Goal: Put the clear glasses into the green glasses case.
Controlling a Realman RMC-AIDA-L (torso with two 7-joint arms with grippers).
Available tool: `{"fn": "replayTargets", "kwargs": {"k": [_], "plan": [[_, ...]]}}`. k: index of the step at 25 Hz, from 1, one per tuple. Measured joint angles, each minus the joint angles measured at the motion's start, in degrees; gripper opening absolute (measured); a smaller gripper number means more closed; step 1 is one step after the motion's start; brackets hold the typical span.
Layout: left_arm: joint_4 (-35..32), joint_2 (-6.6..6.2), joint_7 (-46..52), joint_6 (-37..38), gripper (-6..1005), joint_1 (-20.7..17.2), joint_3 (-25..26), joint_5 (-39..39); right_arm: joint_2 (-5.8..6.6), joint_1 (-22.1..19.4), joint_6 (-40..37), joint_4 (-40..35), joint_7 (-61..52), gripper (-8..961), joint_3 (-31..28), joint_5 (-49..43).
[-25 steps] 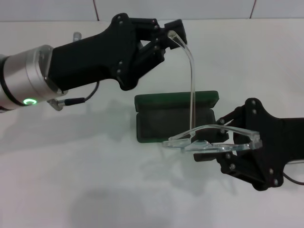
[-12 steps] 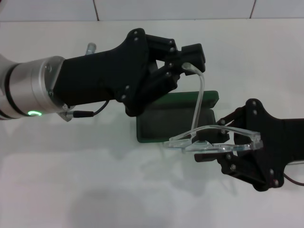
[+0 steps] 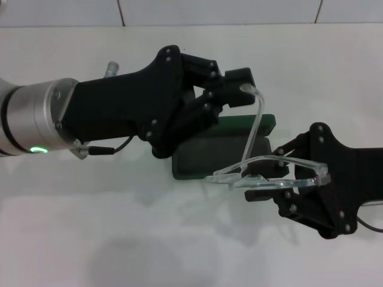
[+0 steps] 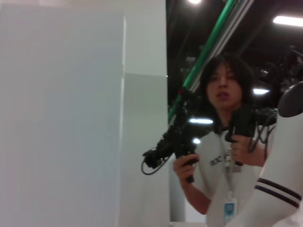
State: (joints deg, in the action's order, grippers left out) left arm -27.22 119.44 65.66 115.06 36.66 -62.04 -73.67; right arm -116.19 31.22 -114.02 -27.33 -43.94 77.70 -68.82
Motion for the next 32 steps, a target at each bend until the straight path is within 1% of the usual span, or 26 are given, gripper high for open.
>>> {"fn": "replayTargets", "kwargs": {"k": [8,15,16,17,20,22,28,32], "plan": [[1.18,0.12,-1.08,-4.99,68,-0.57,2.10,1.45,0.00,-0.02,-0.11,0.00,0.31,111,0.22,0.00],[1.82,0.22,-0.99,-4.46,68,0.45,1.11,1.69,0.00,-0.02,-0.14,0.60,0.64,110,0.08,0.00],[1.88,0.26,-1.05,-2.40,68,0.84,-0.91,2.54,0.00,-0.02,-0.13,0.63,0.67,110,0.08,0.00],[1.86,0.26,-1.07,-2.22,68,0.86,-1.20,2.68,0.00,-0.02,-0.12,0.63,0.68,110,0.04,0.00],[1.54,0.27,-1.15,-0.55,68,1.45,-4.71,4.53,0.00,-0.02,-0.10,0.63,0.69,110,-0.05,0.00],[1.51,0.27,-1.15,-0.07,68,1.83,-5.66,4.94,0.00,-0.02,-0.09,0.63,0.69,110,-0.08,0.00],[1.51,0.24,-1.15,1.04,68,2.33,-6.46,4.46,0.00,-0.02,-0.07,0.63,0.75,110,-0.11,0.00],[0.73,0.04,-1.15,1.15,68,2.41,-8.43,4.46,0.00,-0.02,-0.07,0.62,0.78,110,-0.18,0.00]]}}
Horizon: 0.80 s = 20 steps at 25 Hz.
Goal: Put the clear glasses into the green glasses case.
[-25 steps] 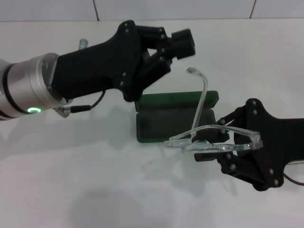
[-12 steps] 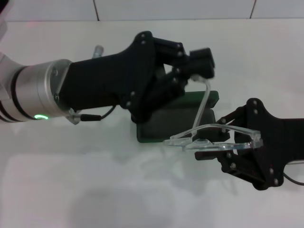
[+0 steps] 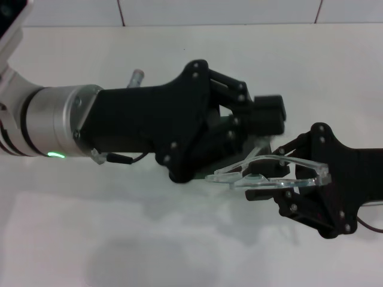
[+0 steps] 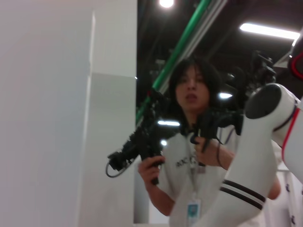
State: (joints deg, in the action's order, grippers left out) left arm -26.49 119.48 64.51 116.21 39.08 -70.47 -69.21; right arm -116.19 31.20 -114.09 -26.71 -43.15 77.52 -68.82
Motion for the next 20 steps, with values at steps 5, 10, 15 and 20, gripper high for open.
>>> {"fn": "replayTargets", "kwargs": {"k": [5,10,15,20], "plan": [[-1.11,-0.03,0.00,0.00,68,-0.01,-2.39,-0.14,0.00,0.05,0.04,0.04,0.00,110,-0.01,0.00],[-1.36,-0.10,0.00,0.00,68,-0.03,-2.79,-0.23,0.00,0.09,0.14,0.07,0.03,110,-0.01,0.00],[-1.37,-0.13,0.00,-0.01,68,-0.06,-2.88,-0.27,0.00,0.07,0.29,0.09,0.30,110,-0.01,0.00],[-1.67,-0.15,0.00,-0.03,68,-0.06,-3.74,-0.32,0.00,0.03,0.36,0.09,0.50,110,0.06,0.00]]}}
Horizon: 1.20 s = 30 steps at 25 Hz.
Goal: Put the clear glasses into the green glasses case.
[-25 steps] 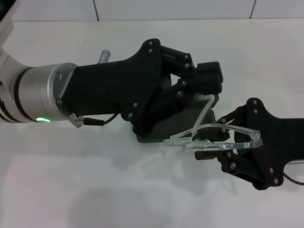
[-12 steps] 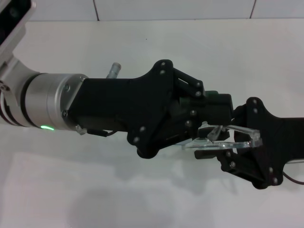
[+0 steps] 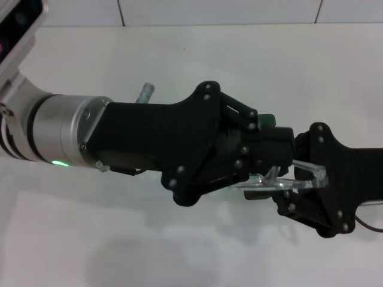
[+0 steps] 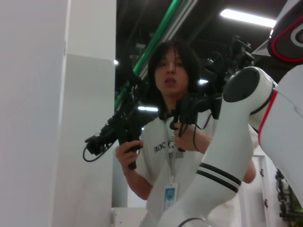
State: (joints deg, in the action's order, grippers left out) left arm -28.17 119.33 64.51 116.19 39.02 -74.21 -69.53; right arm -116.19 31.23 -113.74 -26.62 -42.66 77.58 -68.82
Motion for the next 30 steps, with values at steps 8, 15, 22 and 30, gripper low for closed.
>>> {"fn": "replayTargets", "kwargs": {"k": [8,15,22,30], "plan": [[-0.53,-0.06,-0.16,0.00,68,0.00,-0.60,-0.14,0.00,-0.03,0.01,0.00,0.06,110,0.03,0.00],[0.04,-0.26,-1.71,-0.27,68,-0.71,1.75,0.13,0.00,-0.03,0.02,0.07,0.11,110,0.11,0.01],[0.13,-1.54,-2.78,-0.43,68,-2.99,5.77,-0.01,0.00,-0.03,0.06,0.64,0.12,110,-0.09,0.01],[0.10,-1.31,-2.67,-0.23,68,-4.10,6.52,-0.29,0.00,0.05,0.13,0.70,0.12,110,0.20,0.01]]}}
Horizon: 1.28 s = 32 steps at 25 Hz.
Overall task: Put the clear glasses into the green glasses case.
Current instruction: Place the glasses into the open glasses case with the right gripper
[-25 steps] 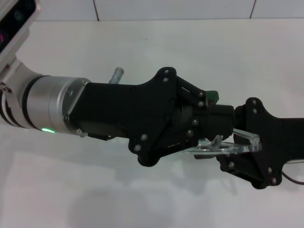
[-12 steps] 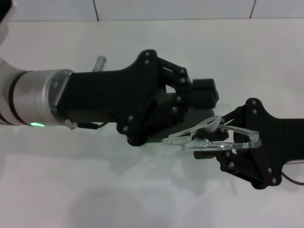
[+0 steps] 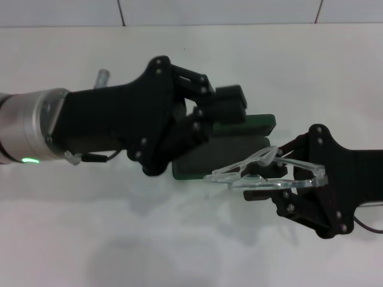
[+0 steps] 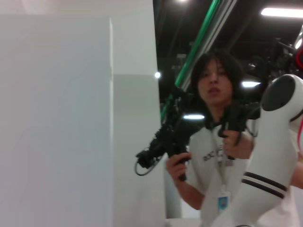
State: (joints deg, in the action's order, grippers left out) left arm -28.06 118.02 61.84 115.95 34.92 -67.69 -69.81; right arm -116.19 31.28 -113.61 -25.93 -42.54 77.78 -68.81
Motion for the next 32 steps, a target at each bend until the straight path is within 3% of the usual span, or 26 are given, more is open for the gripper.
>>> {"fn": "replayTargets", "kwargs": {"k": [11,22,26,28,32], "plan": [[-0.50,1.14,0.46,0.22,69,2.49,-5.87,-0.20,0.00,-0.07,0.15,0.01,0.00,110,0.19,-0.01],[-0.33,0.98,0.02,0.23,69,2.23,-5.10,0.28,0.00,-0.05,0.40,0.00,0.00,111,0.10,-0.01],[0.03,0.10,-0.66,-0.16,69,1.47,-1.66,-0.44,0.04,0.27,1.45,0.00,-0.11,111,0.18,-0.23],[0.08,-0.92,-1.20,-0.43,69,0.49,1.08,-1.06,0.15,0.60,2.47,-0.03,-0.39,111,0.25,-0.46],[-0.06,-4.15,-1.30,-1.27,69,-2.49,7.20,-2.33,0.56,1.74,5.76,-1.47,-3.48,111,0.98,-2.63]]}}
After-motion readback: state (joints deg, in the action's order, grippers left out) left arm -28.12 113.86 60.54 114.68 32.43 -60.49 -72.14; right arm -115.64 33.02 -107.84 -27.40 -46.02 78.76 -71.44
